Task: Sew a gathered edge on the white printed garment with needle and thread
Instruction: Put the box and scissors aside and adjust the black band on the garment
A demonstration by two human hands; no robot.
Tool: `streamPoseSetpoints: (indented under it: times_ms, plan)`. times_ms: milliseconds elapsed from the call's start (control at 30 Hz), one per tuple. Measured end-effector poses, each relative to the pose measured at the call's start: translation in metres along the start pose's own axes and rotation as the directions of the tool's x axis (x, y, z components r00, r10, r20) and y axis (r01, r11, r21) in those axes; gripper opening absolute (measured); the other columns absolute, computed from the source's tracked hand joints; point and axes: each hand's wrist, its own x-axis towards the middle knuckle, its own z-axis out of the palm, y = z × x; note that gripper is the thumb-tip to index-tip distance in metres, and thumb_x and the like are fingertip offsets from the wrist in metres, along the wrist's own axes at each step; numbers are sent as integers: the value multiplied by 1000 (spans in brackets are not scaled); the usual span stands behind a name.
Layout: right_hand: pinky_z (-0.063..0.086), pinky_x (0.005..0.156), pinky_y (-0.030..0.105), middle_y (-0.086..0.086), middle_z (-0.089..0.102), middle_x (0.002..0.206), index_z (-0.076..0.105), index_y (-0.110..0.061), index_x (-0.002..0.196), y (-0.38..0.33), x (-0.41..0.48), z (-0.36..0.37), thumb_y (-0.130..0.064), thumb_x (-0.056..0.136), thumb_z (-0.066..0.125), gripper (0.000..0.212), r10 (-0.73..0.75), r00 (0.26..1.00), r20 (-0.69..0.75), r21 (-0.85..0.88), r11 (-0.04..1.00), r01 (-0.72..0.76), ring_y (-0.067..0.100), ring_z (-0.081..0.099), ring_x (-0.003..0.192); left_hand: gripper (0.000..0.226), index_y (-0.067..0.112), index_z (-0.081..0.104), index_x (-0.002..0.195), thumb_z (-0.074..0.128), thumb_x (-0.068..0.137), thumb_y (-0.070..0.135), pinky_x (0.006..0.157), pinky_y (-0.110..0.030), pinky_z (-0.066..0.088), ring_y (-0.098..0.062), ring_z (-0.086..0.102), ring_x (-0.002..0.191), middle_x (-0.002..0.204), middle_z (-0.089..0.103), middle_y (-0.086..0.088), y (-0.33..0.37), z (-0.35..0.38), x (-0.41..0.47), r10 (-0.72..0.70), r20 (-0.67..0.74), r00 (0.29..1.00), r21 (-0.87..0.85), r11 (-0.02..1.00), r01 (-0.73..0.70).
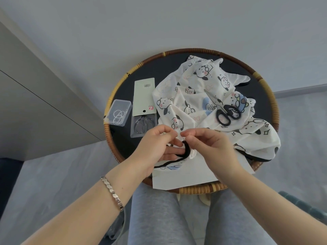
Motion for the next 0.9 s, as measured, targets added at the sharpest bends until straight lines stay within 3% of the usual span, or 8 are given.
streamPoseSetpoints:
  times_ms: [200, 400, 500, 800, 900]
  plan:
    - [43, 54, 15, -6, 67, 60, 67, -15, 72, -4, 3, 1, 0, 82, 62, 19, 69, 997, -28, 78, 995, -67, 2, 53, 52, 13, 15, 56, 84, 49, 95, 15, 41, -17, 43, -14, 70, 61, 65, 65, 1, -1, 0, -1, 46, -59, 997, 3, 999, -46]
    - [48, 57, 16, -4, 66, 58, 66, -11, 85, -7, 10, -5, -8, 79, 69, 8, 366, 931, 12, 62, 929, -366, 8, 55, 56, 12, 16, 53, 84, 48, 95, 18, 44, -21, 48, -25, 68, 63, 71, 63, -2, -3, -2, -3, 295, 14, 955, 290, 913, -286]
    - [50, 53, 15, 0, 67, 60, 65, -8, 85, -10, 11, -7, -8, 78, 70, 8, 434, 899, 55, 53, 898, -437, 7, 54, 51, 13, 19, 53, 82, 49, 94, 18, 45, -24, 48, -21, 66, 56, 70, 63, -1, -1, -4, -4, 338, 66, 939, 359, 870, -339]
    - [48, 56, 13, -2, 65, 62, 72, -10, 76, -14, 10, -5, -10, 79, 69, 5, 386, 911, 146, -125, 920, -370, 1, 53, 53, 10, 22, 57, 85, 51, 94, 22, 47, -19, 49, -17, 65, 53, 75, 63, -8, 9, -5, -6, 369, 226, 901, 561, 707, -430]
    - [48, 56, 14, -2, 64, 62, 70, -9, 76, -13, 10, -6, -9, 80, 67, 5, 371, 917, 146, -80, 928, -363, 4, 53, 54, 10, 20, 59, 99, 50, 94, 20, 47, -20, 51, -20, 67, 56, 73, 62, -7, 13, -7, -5, 308, 212, 928, 496, 784, -374]
